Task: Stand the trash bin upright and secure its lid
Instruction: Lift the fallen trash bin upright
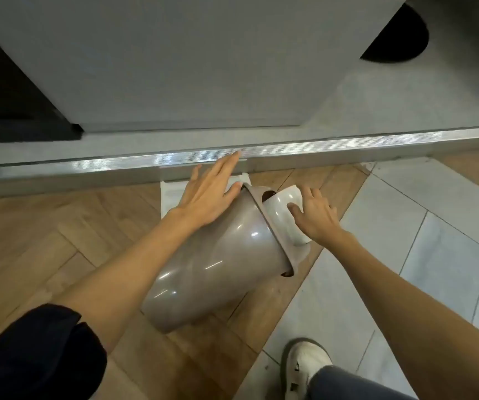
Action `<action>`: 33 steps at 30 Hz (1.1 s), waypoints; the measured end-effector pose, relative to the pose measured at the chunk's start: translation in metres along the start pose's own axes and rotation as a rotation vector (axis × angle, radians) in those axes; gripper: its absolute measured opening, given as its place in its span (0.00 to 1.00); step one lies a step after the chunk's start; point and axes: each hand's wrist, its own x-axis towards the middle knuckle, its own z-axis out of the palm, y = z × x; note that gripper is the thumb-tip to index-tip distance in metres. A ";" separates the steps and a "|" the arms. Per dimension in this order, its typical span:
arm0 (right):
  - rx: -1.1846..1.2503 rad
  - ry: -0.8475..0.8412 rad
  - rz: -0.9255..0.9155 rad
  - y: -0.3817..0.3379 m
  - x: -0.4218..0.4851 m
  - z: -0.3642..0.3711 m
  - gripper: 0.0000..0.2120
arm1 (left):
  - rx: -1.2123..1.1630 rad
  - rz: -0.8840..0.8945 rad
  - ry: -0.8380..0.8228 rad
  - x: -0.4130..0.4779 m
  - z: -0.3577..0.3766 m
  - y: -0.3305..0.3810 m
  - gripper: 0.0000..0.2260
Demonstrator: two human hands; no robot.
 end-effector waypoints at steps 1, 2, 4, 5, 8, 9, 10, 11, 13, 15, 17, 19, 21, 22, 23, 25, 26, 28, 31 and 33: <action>0.033 0.016 0.016 0.001 -0.002 0.006 0.27 | -0.028 -0.005 0.011 0.000 0.005 0.000 0.27; 0.069 0.031 0.029 0.002 -0.002 0.011 0.27 | -0.044 -0.007 0.018 0.001 0.007 0.002 0.26; 0.132 0.033 0.058 0.005 -0.006 0.021 0.27 | -0.072 -0.029 0.014 0.002 0.012 0.008 0.25; 0.159 0.036 0.070 0.007 -0.008 0.025 0.27 | -0.086 -0.045 0.005 0.003 0.015 0.011 0.25; 0.235 0.071 0.119 0.008 -0.018 0.026 0.26 | -0.143 -0.136 -0.039 0.005 0.016 0.019 0.24; 0.259 0.079 0.153 0.009 -0.021 0.025 0.26 | -0.165 -0.174 -0.055 0.006 0.016 0.022 0.24; 0.282 0.081 0.194 0.010 -0.023 0.024 0.26 | -0.185 -0.215 -0.069 0.007 0.016 0.025 0.24; 0.305 0.078 0.242 0.011 -0.025 0.025 0.26 | -0.202 -0.256 -0.081 0.009 0.016 0.028 0.24; 0.390 0.046 0.353 0.015 -0.029 0.027 0.26 | -0.219 -0.338 -0.113 0.010 0.015 0.035 0.25; 0.565 0.017 0.484 0.016 -0.033 0.029 0.26 | -0.239 -0.405 -0.150 0.011 0.017 0.040 0.27; 0.803 -0.024 0.646 0.016 -0.039 0.031 0.27 | -0.287 -0.450 -0.169 0.010 0.020 0.044 0.28; 1.055 -0.152 0.834 0.013 -0.048 0.034 0.30 | -0.339 -0.472 -0.177 0.008 0.023 0.046 0.27; 1.250 -0.296 0.962 0.013 -0.056 0.037 0.32 | -0.400 -0.473 -0.178 0.005 0.024 0.050 0.22; 1.344 -0.334 0.996 0.014 -0.057 0.040 0.32 | -0.432 -0.470 -0.178 0.004 0.023 0.053 0.19; 1.415 -0.350 1.011 0.014 -0.058 0.043 0.30 | -0.456 -0.465 -0.172 0.003 0.022 0.055 0.18; 1.466 -0.340 1.001 0.012 -0.058 0.043 0.25 | -0.468 -0.457 -0.149 -0.001 0.016 0.058 0.18; 1.458 -0.324 0.981 0.010 -0.057 0.041 0.22 | -0.470 -0.456 -0.126 -0.004 0.013 0.060 0.19; 1.429 -0.296 0.927 0.002 -0.054 0.033 0.17 | -0.484 -0.455 -0.053 -0.010 0.004 0.061 0.20; 1.396 -0.246 0.843 -0.013 -0.053 0.014 0.13 | -0.547 -0.438 0.078 -0.022 -0.014 0.063 0.17; 1.385 -0.186 0.772 -0.024 -0.053 0.001 0.10 | -0.584 -0.425 0.171 -0.033 -0.027 0.063 0.14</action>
